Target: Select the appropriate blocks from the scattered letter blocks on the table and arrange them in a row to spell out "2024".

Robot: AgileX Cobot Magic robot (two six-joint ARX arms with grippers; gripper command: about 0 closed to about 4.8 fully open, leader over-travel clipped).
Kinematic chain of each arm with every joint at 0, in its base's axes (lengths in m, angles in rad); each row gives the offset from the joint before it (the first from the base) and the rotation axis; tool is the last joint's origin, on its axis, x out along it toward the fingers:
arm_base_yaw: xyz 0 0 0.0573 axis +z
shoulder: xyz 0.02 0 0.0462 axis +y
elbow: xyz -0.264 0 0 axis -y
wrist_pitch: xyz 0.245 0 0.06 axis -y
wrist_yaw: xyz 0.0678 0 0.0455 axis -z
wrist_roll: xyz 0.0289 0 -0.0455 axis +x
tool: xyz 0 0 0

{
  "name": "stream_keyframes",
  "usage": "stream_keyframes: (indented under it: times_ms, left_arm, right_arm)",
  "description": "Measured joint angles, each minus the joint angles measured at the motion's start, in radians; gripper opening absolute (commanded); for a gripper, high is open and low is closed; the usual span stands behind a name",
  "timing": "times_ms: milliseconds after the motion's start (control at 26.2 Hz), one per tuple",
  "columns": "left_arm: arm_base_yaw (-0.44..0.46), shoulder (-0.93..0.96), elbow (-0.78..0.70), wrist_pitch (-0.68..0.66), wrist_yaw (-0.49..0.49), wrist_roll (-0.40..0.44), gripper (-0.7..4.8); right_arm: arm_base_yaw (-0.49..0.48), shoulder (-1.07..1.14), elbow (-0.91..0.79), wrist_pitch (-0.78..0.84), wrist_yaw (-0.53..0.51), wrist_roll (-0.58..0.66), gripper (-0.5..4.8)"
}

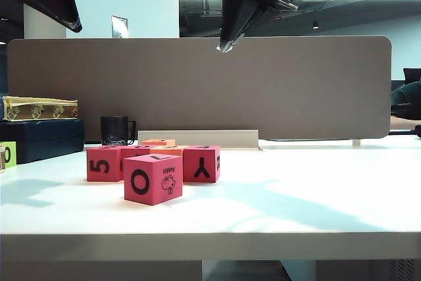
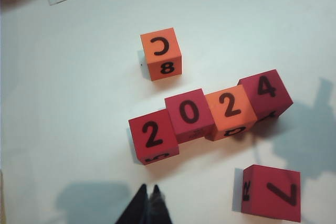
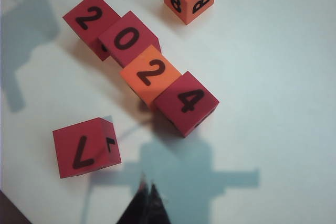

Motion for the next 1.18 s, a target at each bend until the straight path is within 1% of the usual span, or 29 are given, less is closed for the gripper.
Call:
stream_keyframes:
  times_ms: [191,305,420,572,649,725,801,954,1030,1106,1183]
  left_arm:
    - [0.0,-0.007,0.0,0.014,0.01,-0.001,-0.06]
    - [0.0,-0.012,0.0,0.013,0.018,-0.018,-0.06]
    - [0.017,-0.062,-0.01,0.025,0.02,-0.023,-0.06]
    - [0.083,-0.201,-0.097,0.132,0.02,-0.024,-0.06]
    - [0.124,-0.264,-0.161,0.201,0.021,-0.026,-0.06]
    - [0.171,-0.326,-0.238,0.23,0.025,-0.027,-0.06]
    - [0.221,-0.382,-0.306,0.229,0.04,-0.035,-0.06]
    - [0.317,-0.468,-0.406,0.23,0.111,-0.061,-0.06]
    - [0.373,-0.512,-0.462,0.232,0.132,-0.09,-0.06]
    - [0.4,-0.546,-0.493,0.211,0.136,-0.094,-0.06]
    - [0.405,-0.579,-0.517,0.195,0.136,-0.095,-0.06]
  right_arm:
    - [0.0,0.0,0.0,0.0,0.0,0.0,-0.02]
    - [-0.001,-0.006,0.0,-0.002,0.001,0.0,-0.02]
    - [-0.016,-0.068,-0.003,-0.011,0.011,-0.015,-0.02]
    - [-0.078,-0.158,0.0,0.001,0.027,-0.019,-0.02]
    - [-0.123,-0.188,-0.003,0.002,0.033,-0.019,-0.02]
    - [-0.161,-0.225,-0.032,0.01,0.037,-0.019,-0.02]
    - [-0.186,-0.261,-0.076,0.01,0.037,-0.02,-0.02]
    - [-0.261,-0.346,-0.224,0.024,0.022,-0.026,-0.02]
    - [-0.316,-0.412,-0.364,0.069,-0.008,-0.023,-0.02]
    - [-0.342,-0.466,-0.468,0.117,-0.034,-0.02,-0.02]
    - [-0.359,-0.518,-0.572,0.164,-0.039,-0.01,-0.02]
